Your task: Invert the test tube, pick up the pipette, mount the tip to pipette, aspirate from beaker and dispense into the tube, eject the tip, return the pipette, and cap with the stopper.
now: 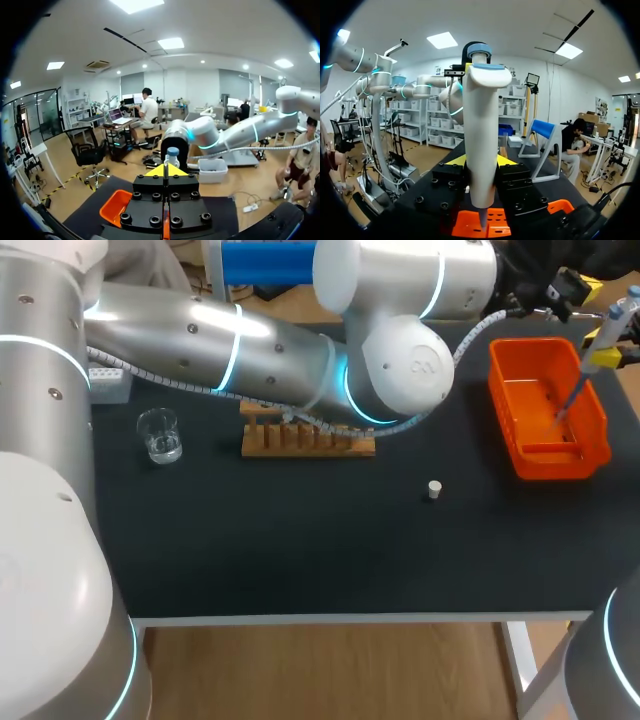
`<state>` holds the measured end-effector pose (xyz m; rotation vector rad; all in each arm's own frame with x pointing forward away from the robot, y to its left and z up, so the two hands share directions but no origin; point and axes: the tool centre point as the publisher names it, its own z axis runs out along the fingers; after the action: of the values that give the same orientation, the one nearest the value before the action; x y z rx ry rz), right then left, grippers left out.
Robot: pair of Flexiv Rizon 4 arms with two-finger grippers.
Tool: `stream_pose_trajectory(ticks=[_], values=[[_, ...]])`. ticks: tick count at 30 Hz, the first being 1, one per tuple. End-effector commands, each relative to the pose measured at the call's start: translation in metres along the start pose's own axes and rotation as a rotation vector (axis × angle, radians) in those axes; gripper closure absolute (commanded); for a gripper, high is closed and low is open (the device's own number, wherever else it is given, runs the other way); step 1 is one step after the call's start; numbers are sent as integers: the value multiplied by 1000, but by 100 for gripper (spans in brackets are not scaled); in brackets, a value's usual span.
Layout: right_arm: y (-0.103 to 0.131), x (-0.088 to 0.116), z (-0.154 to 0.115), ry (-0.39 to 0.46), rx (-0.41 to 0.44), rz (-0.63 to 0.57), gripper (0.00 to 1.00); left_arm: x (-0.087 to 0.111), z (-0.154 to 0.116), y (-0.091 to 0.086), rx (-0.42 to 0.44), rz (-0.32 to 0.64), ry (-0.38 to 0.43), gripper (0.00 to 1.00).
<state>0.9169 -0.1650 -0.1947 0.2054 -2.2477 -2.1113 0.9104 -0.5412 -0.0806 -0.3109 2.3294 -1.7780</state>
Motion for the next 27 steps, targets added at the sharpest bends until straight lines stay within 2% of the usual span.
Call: stream_pose_trajectory(ticks=[1,27], values=[[2,2,1,-3,7,1,100,1,-1,-4,-24,-1,-6,100],[2,2,1,-3,7,1,100,2,17,-7,-4,29,2,100]])
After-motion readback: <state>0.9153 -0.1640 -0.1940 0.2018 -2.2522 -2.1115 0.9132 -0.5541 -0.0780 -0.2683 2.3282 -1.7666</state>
